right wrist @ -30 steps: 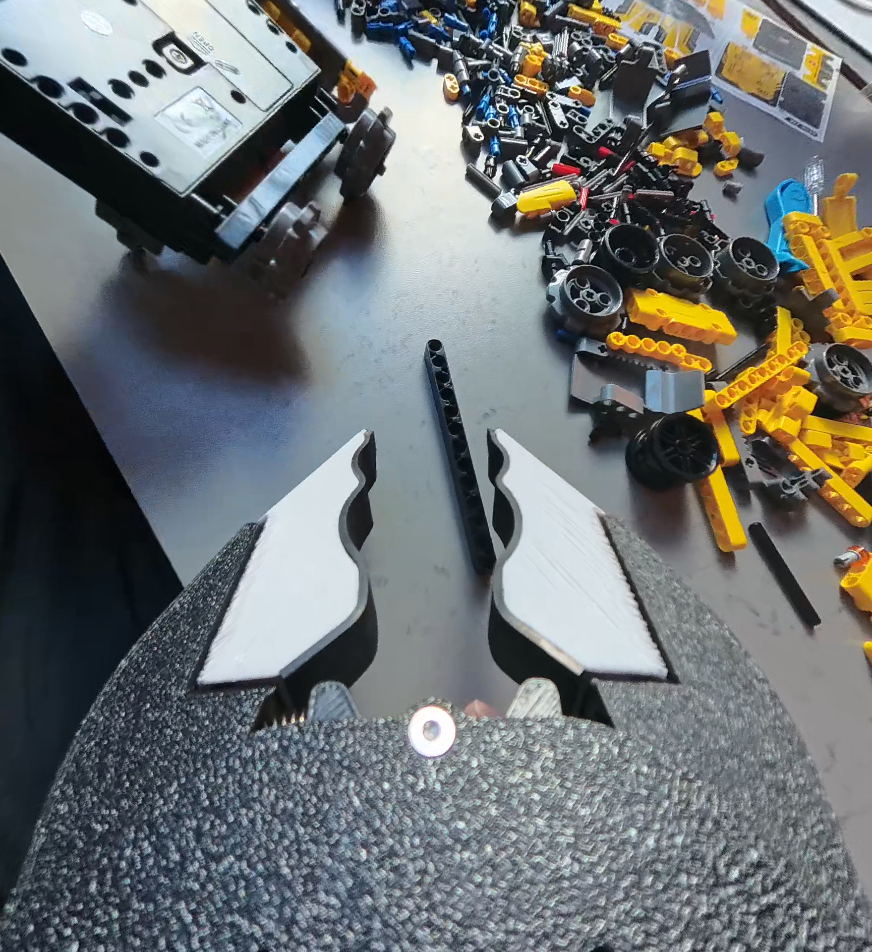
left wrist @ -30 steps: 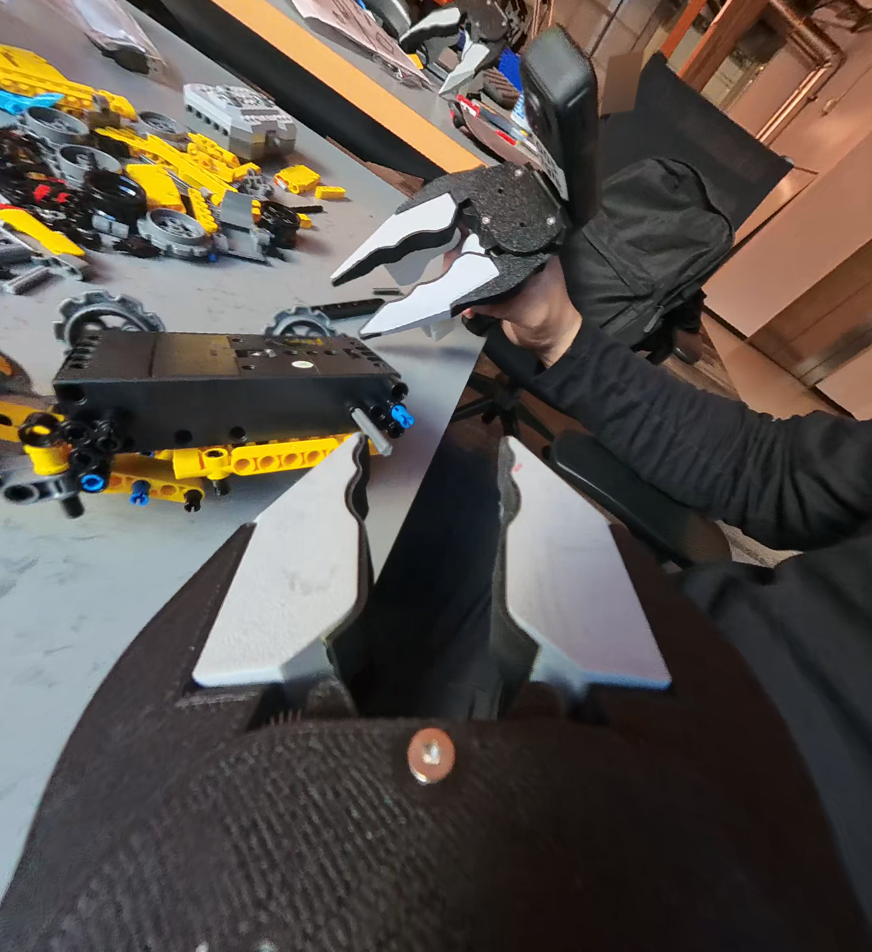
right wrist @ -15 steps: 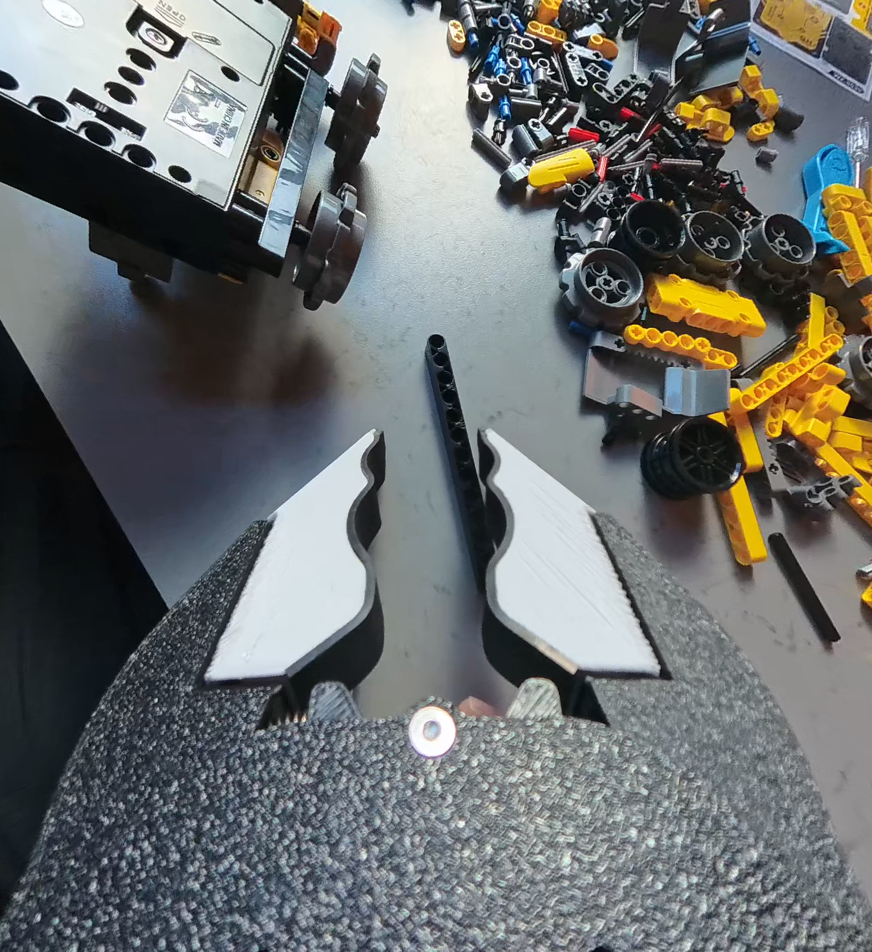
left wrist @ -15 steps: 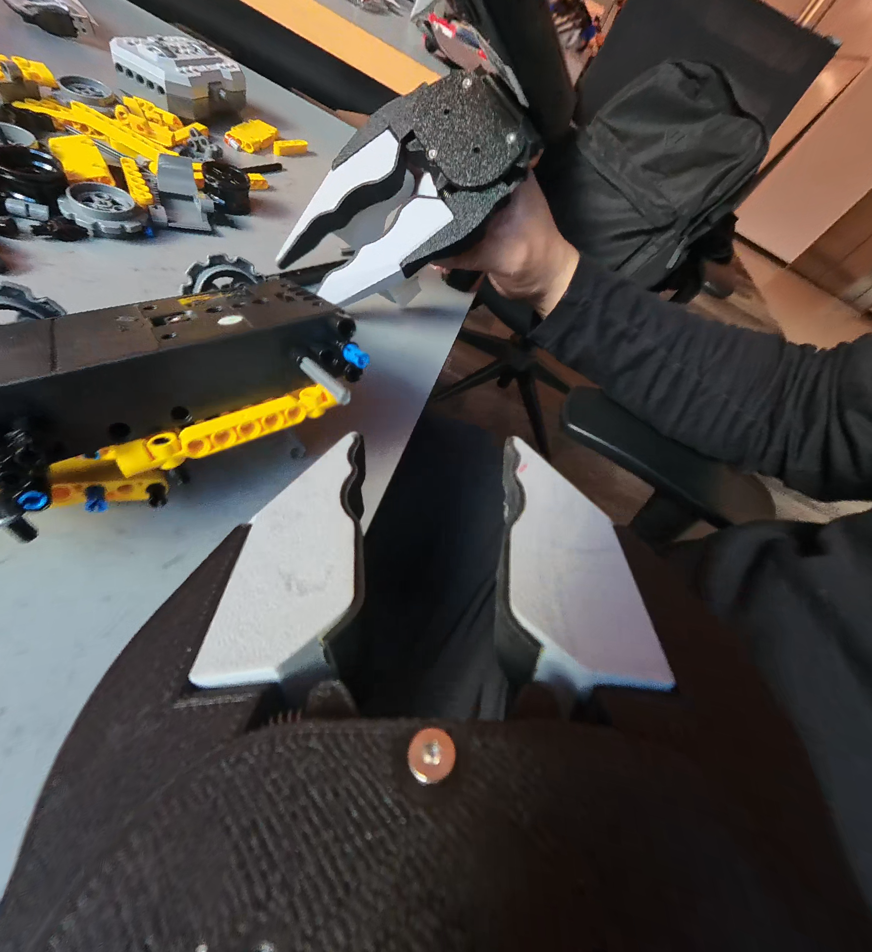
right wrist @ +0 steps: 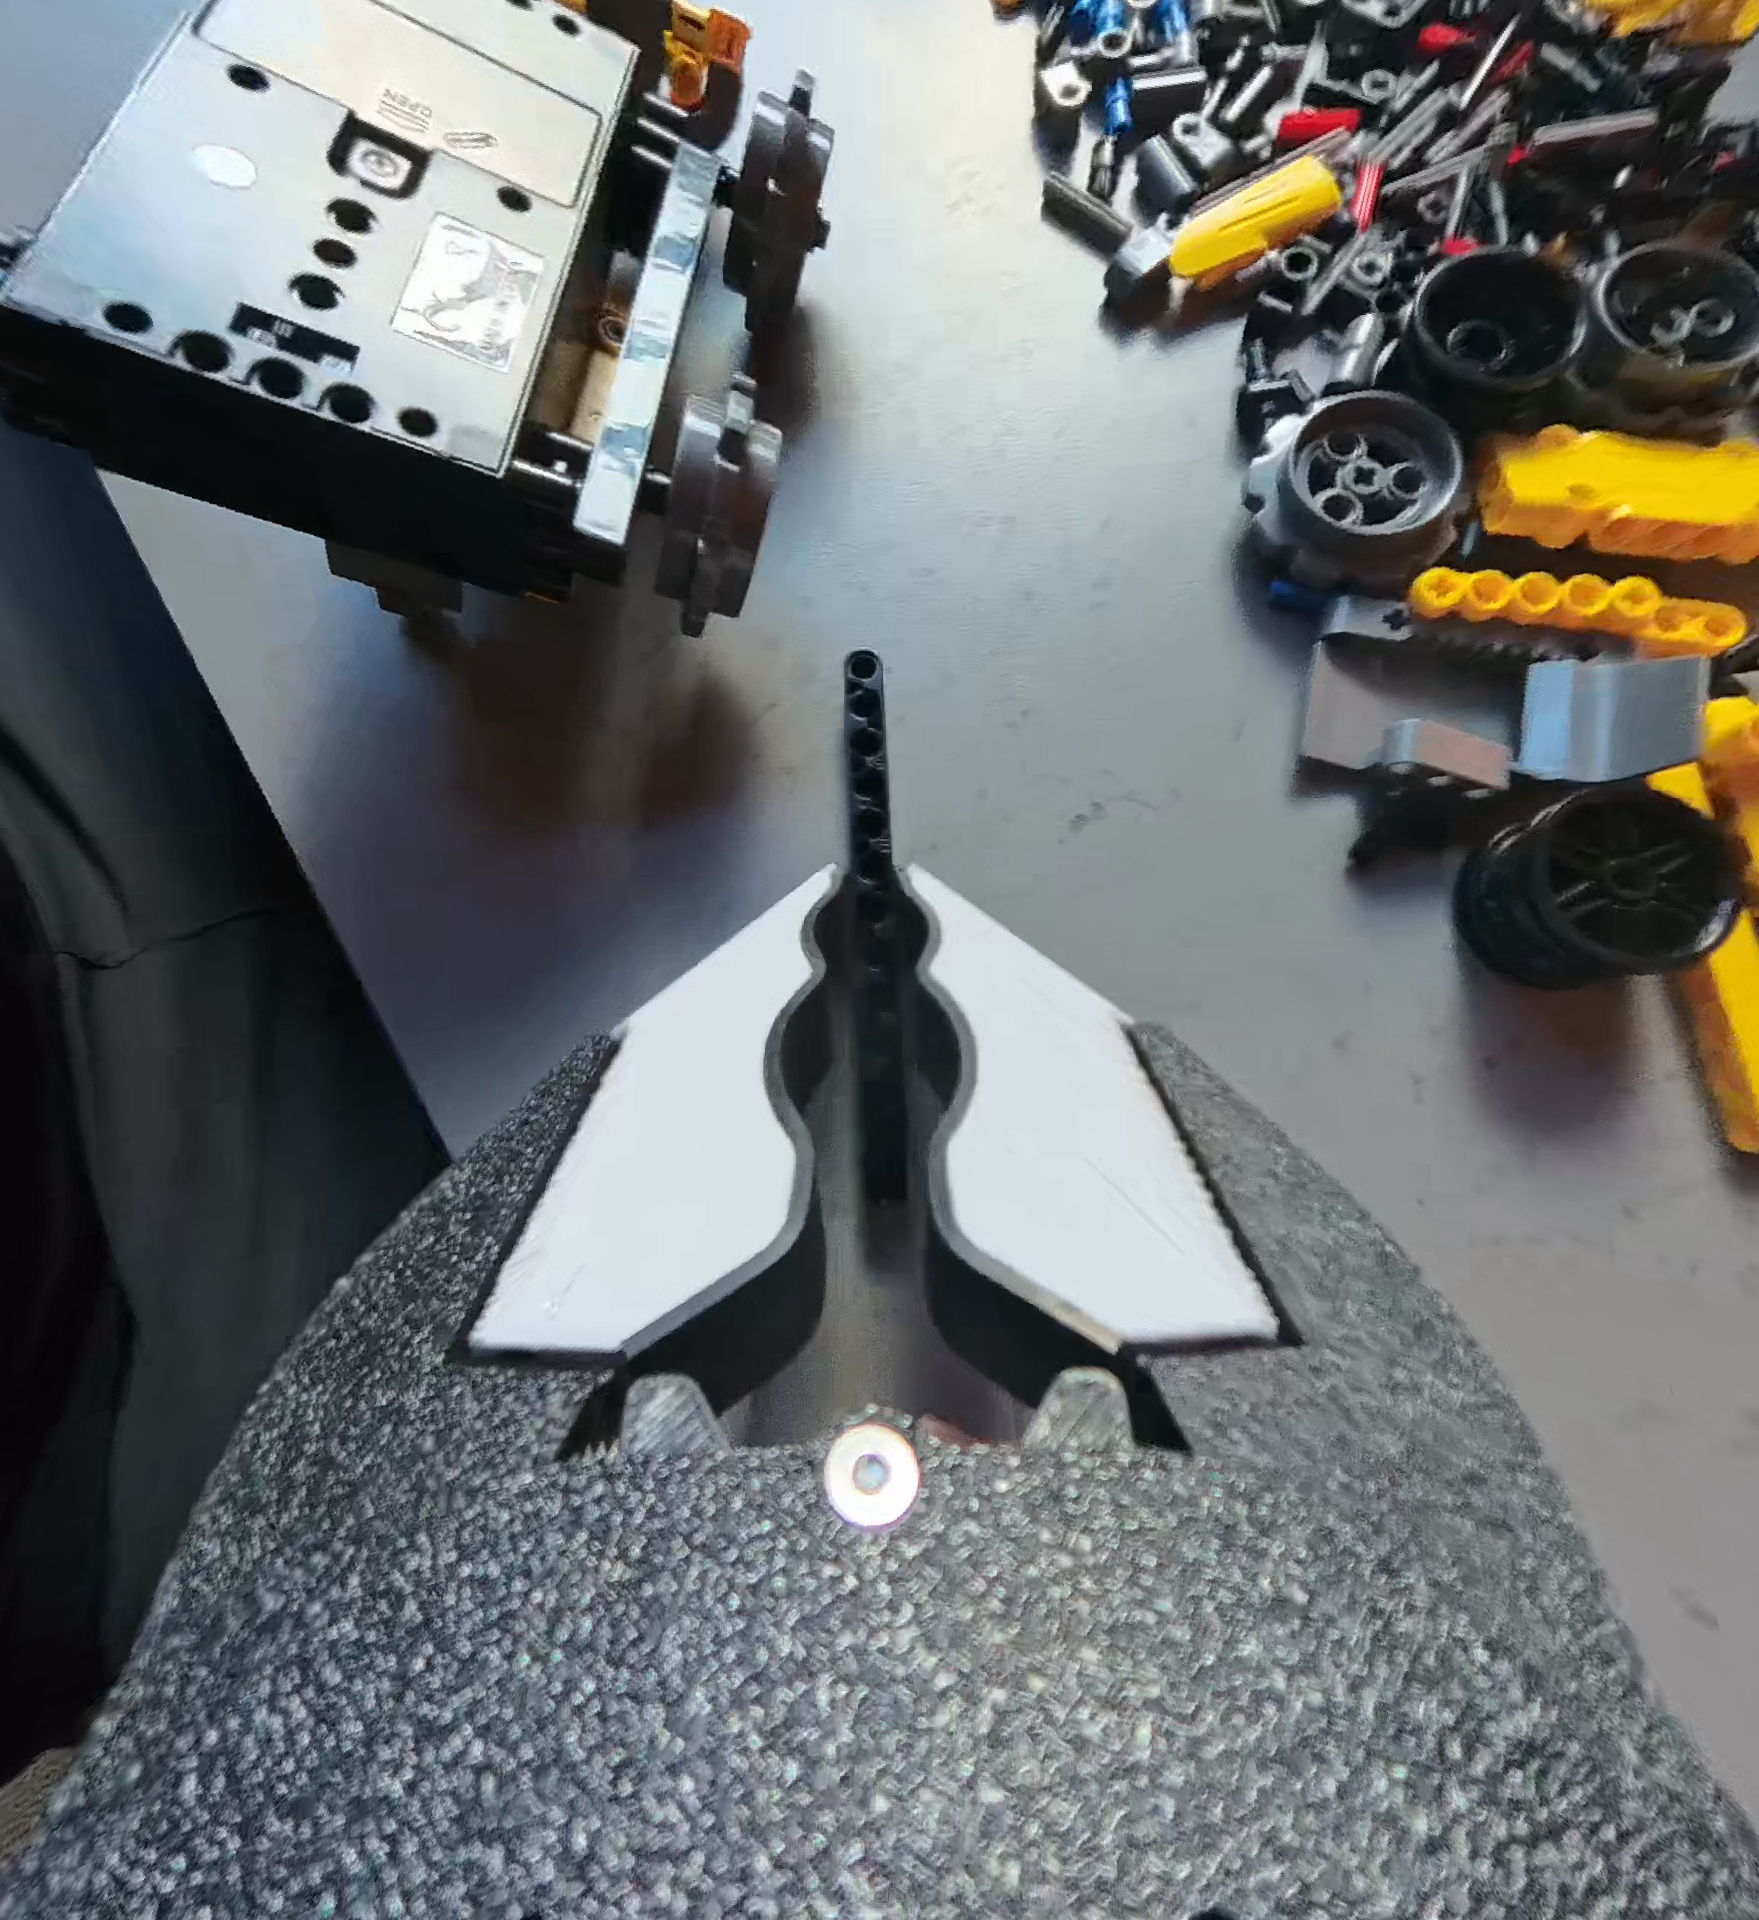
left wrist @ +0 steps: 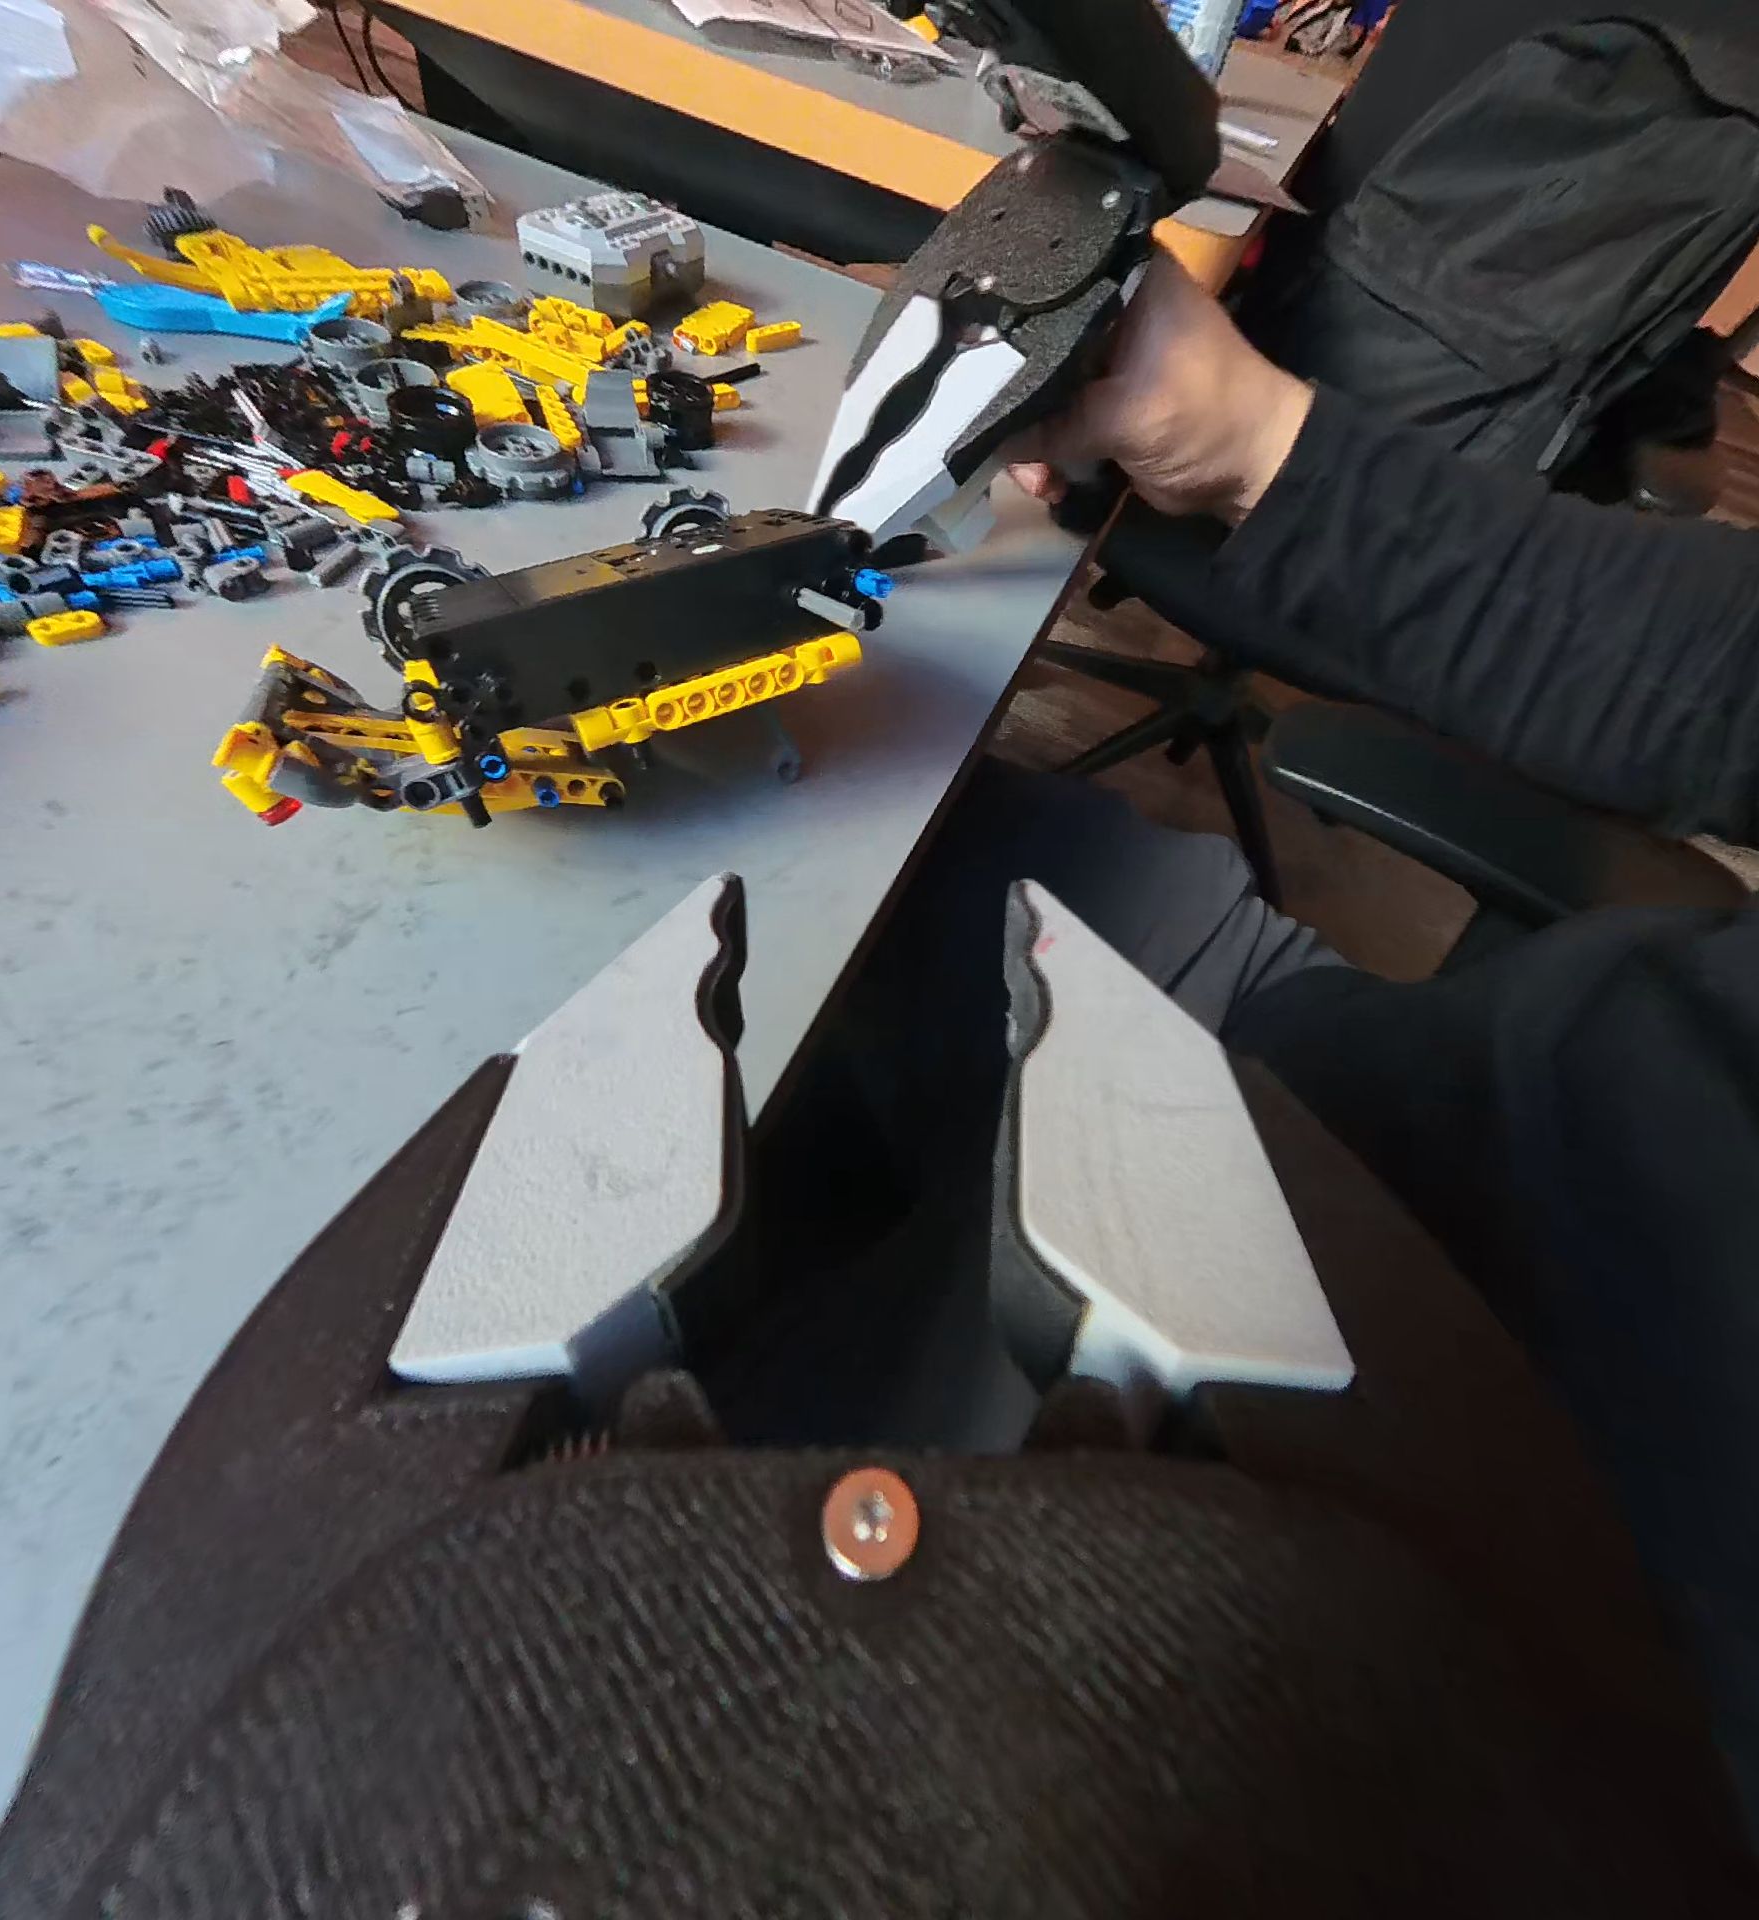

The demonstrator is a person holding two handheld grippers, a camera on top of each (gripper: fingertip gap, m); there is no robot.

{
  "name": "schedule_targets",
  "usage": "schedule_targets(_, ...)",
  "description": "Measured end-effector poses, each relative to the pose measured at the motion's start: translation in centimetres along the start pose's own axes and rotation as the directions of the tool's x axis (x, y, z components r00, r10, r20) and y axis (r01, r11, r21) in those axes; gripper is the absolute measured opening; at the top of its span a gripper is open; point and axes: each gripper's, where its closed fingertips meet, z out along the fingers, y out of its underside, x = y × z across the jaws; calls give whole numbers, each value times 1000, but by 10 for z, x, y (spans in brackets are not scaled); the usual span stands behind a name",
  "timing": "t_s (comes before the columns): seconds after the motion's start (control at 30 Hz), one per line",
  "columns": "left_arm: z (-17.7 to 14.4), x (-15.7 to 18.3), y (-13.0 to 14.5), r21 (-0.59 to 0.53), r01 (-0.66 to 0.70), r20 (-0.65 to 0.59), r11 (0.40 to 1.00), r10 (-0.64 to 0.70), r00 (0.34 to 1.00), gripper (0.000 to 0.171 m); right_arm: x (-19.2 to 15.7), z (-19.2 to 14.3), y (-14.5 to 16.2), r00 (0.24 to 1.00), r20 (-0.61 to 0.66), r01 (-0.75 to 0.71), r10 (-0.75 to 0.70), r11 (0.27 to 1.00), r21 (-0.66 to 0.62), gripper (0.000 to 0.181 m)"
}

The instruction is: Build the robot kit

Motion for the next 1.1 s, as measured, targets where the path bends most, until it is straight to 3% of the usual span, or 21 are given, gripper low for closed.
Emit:
schedule_targets(0.13,-6,-7,-3,5,-55,39,998,55,998,45,6,-14,4,989,-136,61,-64,998,-30,8)
schedule_targets(0.3,-15,-13,-21,8,-259,113,966,256,960,43,-26,-57,-31,966,-245,117,-81,984,137,7)
schedule_targets(0.43,-7,-1,-44,-16,-549,171,836,543,822,43,-76,-66,-58,900,-343,319,-270,943,94,7)
schedule_targets(0.57,12,10,-55,-71,-747,193,661,744,640,44,-130,-50,-80,852,-312,460,-421,886,62,8)
schedule_targets(0.7,20,20,-56,-66,-821,143,567,820,554,40,-156,-34,-88,775,-317,571,-547,821,-18,8)
schedule_targets(0.8,20,26,-47,-57,-859,83,509,860,504,15,-169,-28,-93,742,-318,615,-591,788,-30,8)
schedule_targets(0.83,20,26,-43,-60,-865,70,499,866,495,6,-171,-27,-94,731,-324,625,-600,780,-34,8)
schedule_targets(1.0,17,21,-32,-42,-850,33,525,851,524,4,-172,-17,-93,720,-328,635,-611,772,-46,8)
schedule_targets(1.1,11,11,-34,-36,-880,88,473,879,469,4,-172,-14,-94,741,-317,624,-592,781,-2,12)
